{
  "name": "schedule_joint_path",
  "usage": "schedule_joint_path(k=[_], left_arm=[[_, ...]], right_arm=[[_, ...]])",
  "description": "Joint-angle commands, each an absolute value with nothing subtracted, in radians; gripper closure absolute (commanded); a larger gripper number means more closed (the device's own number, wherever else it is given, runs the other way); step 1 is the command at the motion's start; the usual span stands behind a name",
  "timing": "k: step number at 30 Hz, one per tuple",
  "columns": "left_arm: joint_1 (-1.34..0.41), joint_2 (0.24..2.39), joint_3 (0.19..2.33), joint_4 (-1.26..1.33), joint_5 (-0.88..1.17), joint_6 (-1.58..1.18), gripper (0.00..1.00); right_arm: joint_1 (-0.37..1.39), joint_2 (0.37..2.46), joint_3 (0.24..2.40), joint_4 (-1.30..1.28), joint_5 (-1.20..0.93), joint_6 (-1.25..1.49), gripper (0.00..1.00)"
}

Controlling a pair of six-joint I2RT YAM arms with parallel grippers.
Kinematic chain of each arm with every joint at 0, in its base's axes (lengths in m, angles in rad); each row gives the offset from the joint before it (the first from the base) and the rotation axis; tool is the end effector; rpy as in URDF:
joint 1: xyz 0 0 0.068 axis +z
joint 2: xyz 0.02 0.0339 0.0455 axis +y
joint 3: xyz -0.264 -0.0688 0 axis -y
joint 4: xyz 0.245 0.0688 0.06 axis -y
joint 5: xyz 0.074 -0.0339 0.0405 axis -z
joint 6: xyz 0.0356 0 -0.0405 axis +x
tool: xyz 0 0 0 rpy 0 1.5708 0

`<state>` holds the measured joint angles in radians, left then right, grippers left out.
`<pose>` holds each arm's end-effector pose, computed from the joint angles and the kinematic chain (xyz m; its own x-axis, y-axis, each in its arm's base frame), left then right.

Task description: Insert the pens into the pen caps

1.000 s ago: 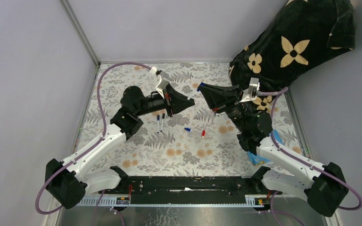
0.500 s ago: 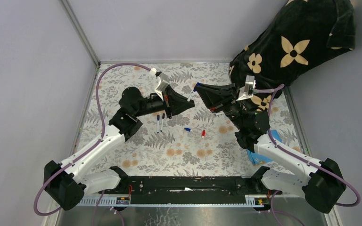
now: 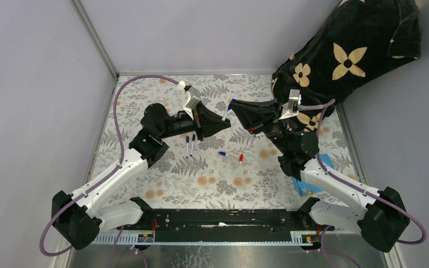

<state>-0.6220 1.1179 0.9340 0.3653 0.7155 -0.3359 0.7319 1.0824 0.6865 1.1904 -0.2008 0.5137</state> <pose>0.1941 -0.1679 0.3833 -0.1794 -0.1775 -0.9676 0.9586 0.1895 -0.2125 0.1601 0.1534 0.3852 0.0894 0.7276 -0.6801 -0.9217 0.3192 0.2204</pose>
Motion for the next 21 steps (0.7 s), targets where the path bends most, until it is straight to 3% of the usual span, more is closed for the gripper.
schedule_joint_path(k=[1, 21], left_arm=[[-0.630, 1.099, 0.934, 0.396, 0.729, -0.314, 1.00], [-0.630, 1.089, 0.933, 0.385, 0.713, -0.299, 1.00]], right_arm=[[0.728, 1.083, 0.723, 1.232, -0.209, 0.515, 1.00], [0.728, 1.089, 0.711, 1.211, -0.196, 0.521, 1.00]])
